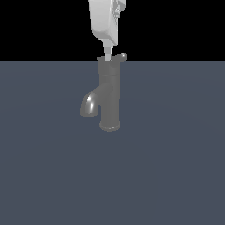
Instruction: Turn on the faucet by rotating a designated handle.
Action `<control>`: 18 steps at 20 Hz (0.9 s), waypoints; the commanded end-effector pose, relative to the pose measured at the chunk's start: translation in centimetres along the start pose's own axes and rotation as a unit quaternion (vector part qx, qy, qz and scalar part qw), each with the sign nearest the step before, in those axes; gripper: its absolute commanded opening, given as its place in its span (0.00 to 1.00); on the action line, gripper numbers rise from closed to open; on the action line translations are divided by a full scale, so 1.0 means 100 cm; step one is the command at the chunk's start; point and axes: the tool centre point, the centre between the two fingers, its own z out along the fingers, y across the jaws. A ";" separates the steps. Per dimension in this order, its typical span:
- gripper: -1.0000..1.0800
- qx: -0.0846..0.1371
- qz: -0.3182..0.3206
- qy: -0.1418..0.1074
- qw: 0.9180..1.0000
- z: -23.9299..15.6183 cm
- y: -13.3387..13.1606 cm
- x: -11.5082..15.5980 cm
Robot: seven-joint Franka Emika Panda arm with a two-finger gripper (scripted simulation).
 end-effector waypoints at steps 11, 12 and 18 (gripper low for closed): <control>0.00 0.011 0.025 0.002 1.000 -0.001 -0.041 0.040; 0.00 0.011 0.027 0.002 1.000 -0.001 -0.043 0.042; 0.00 0.012 0.035 0.003 0.999 -0.002 -0.058 0.057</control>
